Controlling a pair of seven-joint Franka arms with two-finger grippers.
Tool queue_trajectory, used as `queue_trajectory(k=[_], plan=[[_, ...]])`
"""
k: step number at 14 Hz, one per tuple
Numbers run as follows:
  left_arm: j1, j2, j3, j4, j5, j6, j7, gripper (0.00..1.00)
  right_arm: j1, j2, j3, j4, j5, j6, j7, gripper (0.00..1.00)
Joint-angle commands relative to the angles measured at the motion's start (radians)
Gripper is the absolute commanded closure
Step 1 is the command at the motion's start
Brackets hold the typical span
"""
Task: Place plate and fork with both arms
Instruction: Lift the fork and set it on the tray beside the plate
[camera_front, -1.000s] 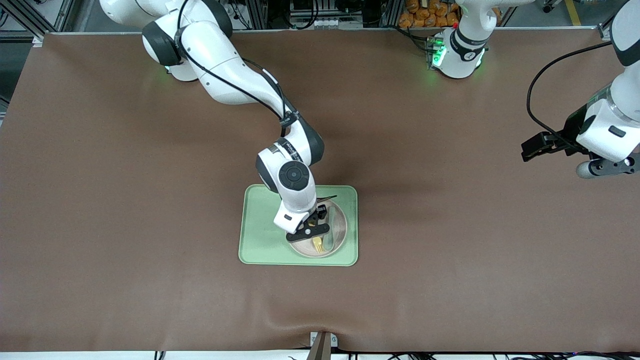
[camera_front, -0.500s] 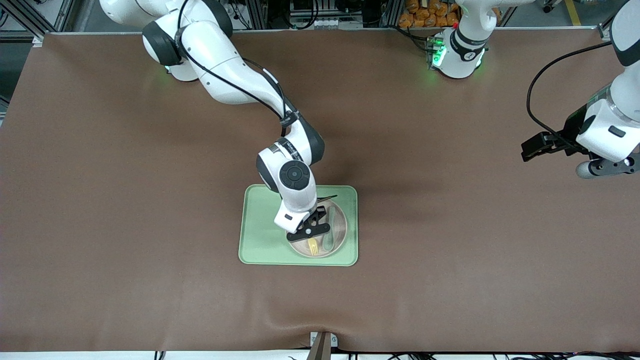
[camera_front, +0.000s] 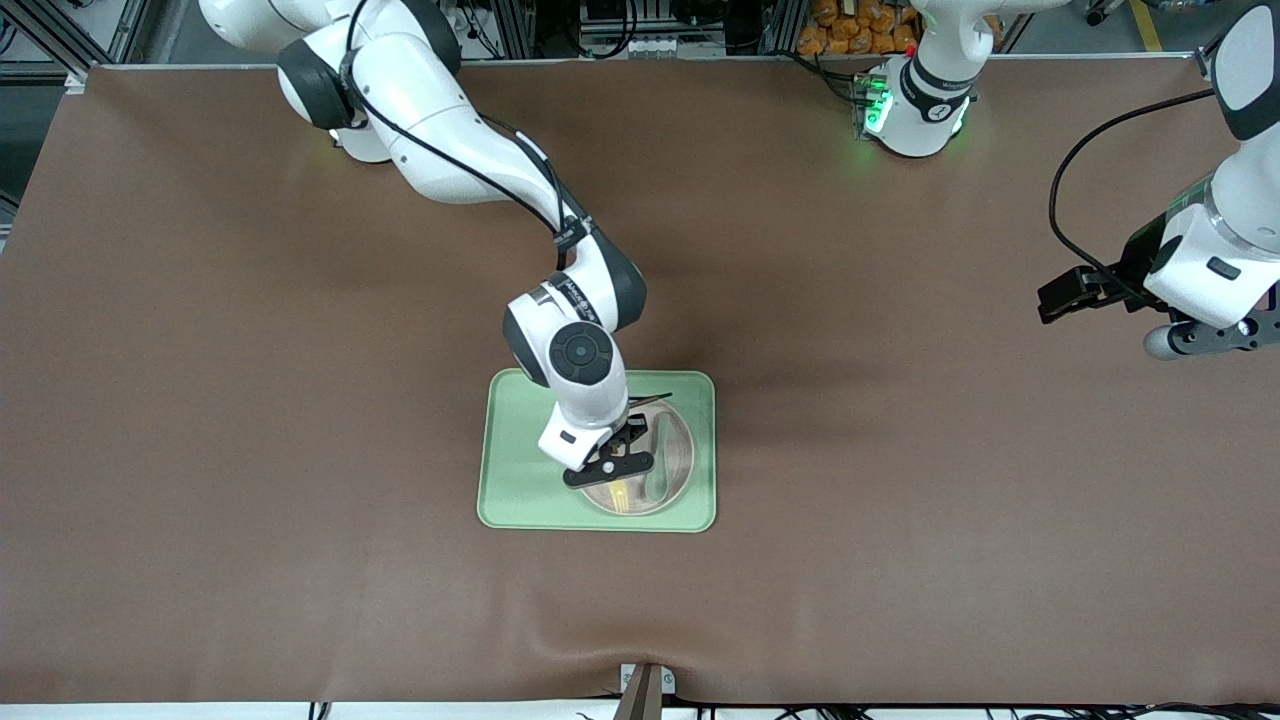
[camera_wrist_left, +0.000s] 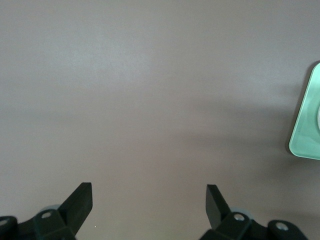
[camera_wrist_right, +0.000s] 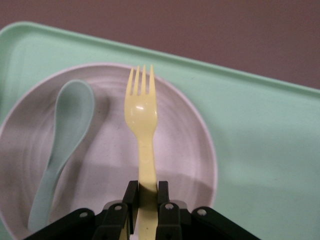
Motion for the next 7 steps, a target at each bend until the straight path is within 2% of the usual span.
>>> queue_trajectory(k=[1,4,7], plan=[[0.013,-0.031,-0.007,-0.032,-0.023,0.016,0.017,0.0,-0.053,-0.037,0.01,-0.001,0.021,-0.032,0.002,1.0],[0.013,-0.033,-0.007,-0.034,-0.023,0.016,0.017,0.0,-0.1,-0.056,0.004,-0.035,0.022,-0.04,0.001,1.0],[0.013,-0.031,-0.007,-0.034,-0.023,0.016,0.017,0.0,-0.113,-0.1,0.003,-0.136,0.022,-0.036,0.003,1.0]])
